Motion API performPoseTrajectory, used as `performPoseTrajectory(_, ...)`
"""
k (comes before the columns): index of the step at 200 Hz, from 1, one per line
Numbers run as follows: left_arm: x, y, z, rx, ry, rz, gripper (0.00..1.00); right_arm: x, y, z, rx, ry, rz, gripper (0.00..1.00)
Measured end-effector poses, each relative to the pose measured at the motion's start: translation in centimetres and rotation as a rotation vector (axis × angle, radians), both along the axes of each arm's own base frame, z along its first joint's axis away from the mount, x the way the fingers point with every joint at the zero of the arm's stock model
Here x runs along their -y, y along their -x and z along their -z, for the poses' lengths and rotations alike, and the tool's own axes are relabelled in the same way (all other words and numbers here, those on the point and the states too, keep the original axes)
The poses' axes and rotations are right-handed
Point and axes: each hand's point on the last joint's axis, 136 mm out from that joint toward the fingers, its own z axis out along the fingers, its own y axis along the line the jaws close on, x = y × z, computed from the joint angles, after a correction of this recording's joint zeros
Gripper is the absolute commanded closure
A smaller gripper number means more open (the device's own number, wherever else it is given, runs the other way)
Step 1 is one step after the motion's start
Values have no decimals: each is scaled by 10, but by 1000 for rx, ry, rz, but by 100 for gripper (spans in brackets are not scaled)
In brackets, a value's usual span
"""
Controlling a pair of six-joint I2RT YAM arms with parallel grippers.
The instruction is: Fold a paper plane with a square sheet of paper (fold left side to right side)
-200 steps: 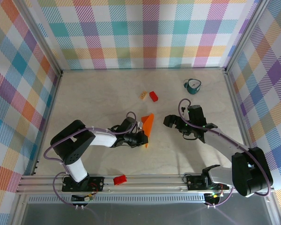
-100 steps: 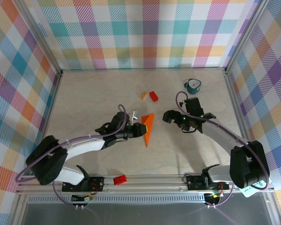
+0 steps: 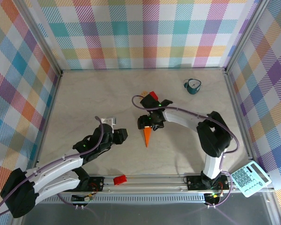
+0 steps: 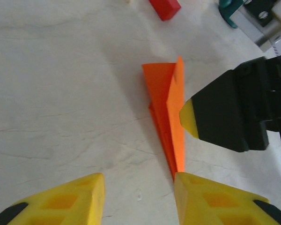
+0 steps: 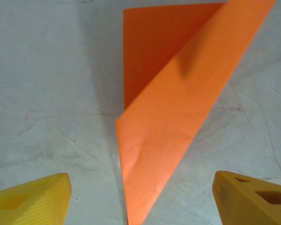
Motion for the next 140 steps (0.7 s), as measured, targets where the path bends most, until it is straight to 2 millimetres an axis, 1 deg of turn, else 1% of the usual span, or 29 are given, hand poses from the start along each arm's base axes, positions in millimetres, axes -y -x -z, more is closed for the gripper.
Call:
performPoseTrajectory(24,-10,2,-1,14,-16,-26,54,-6,-10,9,-2,66,-6,27)
performPoseTrajectory(43,-15,2,-3,22,-25,-42,53,-6,-15,15,-4,105,-12,31)
performPoseTrajectory(80,-20,3,0,19,-51,-52,52,-3,-16,27,-23,158,-18,40)
performPoseTrajectory(101,-21,4,2,17,-65,-47,52,0,-14,30,-33,177,-17,49)
performPoseTrajectory(140,-25,6,5,12,-86,-47,52,2,-13,30,-34,188,-23,71)
